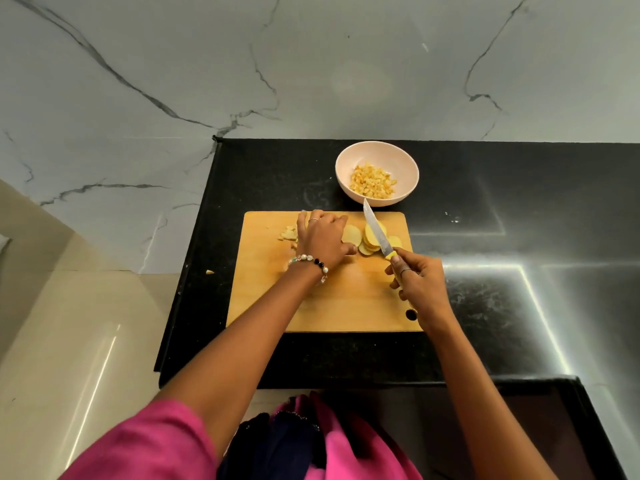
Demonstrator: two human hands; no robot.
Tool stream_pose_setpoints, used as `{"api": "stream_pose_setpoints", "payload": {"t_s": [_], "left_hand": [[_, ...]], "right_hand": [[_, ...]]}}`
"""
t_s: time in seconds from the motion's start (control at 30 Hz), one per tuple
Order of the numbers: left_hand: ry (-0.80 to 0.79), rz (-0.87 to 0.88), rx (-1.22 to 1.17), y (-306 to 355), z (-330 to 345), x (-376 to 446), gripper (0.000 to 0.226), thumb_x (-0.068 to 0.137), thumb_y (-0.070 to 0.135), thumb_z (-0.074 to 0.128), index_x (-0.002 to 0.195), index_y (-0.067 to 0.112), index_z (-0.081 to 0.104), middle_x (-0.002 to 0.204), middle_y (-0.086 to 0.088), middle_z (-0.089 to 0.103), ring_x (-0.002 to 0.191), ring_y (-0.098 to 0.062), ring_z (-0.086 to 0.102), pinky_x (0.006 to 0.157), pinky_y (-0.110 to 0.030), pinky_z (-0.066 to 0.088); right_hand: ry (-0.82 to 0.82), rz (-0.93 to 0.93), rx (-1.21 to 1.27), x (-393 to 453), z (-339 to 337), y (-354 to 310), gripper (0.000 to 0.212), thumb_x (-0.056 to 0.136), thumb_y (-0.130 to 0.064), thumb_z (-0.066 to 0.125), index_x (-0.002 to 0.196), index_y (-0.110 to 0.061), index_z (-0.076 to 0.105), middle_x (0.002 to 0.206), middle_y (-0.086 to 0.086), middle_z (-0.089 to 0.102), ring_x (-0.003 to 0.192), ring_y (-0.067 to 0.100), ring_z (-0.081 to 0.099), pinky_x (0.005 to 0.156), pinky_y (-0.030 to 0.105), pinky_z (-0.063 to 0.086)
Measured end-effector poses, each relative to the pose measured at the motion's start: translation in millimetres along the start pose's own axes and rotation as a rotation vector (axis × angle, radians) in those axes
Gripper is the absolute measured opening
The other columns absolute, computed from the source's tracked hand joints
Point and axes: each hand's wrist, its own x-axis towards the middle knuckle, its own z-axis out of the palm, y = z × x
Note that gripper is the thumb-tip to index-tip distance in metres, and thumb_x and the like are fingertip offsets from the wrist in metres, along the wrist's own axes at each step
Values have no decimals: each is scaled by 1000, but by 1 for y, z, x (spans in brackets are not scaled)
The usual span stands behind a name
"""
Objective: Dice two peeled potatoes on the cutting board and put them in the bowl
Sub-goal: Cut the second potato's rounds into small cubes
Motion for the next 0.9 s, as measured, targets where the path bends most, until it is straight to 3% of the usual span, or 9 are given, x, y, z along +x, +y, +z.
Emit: {"api": "stream_pose_setpoints", "payload": {"t_s": [0.13, 0.37, 0.53, 0.63, 0.8, 0.9], "left_hand": [[-23, 34, 86, 3, 5, 11, 63, 80, 56, 63, 133, 27, 50, 134, 2, 53, 132, -22, 35, 113, -51, 7], [23, 79, 33, -2, 10, 11, 63, 81, 54, 59, 136, 27, 45, 131, 0, 49, 127, -22, 35, 104, -49, 22], [175, 111, -13, -6, 9, 2, 65, 79, 57, 58, 133, 21, 52, 121, -4, 52, 116, -23, 42, 105, -45, 21], [294, 55, -153, -17, 9, -21, 72, 72, 61, 52, 129, 18, 56, 115, -4, 57, 110, -24, 48, 99, -44, 26], [305, -87, -262, -40, 25, -82, 91, 65, 65, 40, 143, 19, 36, 110, 0, 57, 105, -23, 47, 99, -42, 25], [296, -126, -227, -49, 34, -101, 91, 65, 62, 41, 144, 17, 35, 111, -1, 58, 105, -25, 48, 100, -41, 25]], "right_hand": [[27, -16, -45, -1, -1, 3, 27, 95, -14, 54, 120, -9, 63, 79, 7, 67, 66, 16, 55, 47, 17, 41], [29, -32, -52, -2, 3, 4, 27, 95, -15, 56, 120, -10, 64, 79, 6, 68, 66, 16, 56, 52, 21, 43], [30, -56, -43, -2, 4, 4, 27, 95, -16, 56, 120, -10, 63, 78, 6, 67, 66, 15, 56, 46, 14, 41], [32, -65, -46, -5, 8, 9, 27, 94, -17, 57, 120, -12, 64, 76, 5, 66, 62, 15, 56, 47, 22, 43], [-45, -194, -229, -23, 27, 17, 31, 91, -17, 62, 121, -7, 63, 77, 3, 67, 49, 11, 60, 50, 36, 55], [-31, -376, -365, -38, 36, 19, 31, 90, -15, 62, 119, -3, 63, 87, 9, 67, 68, 22, 64, 65, 37, 54]]}}
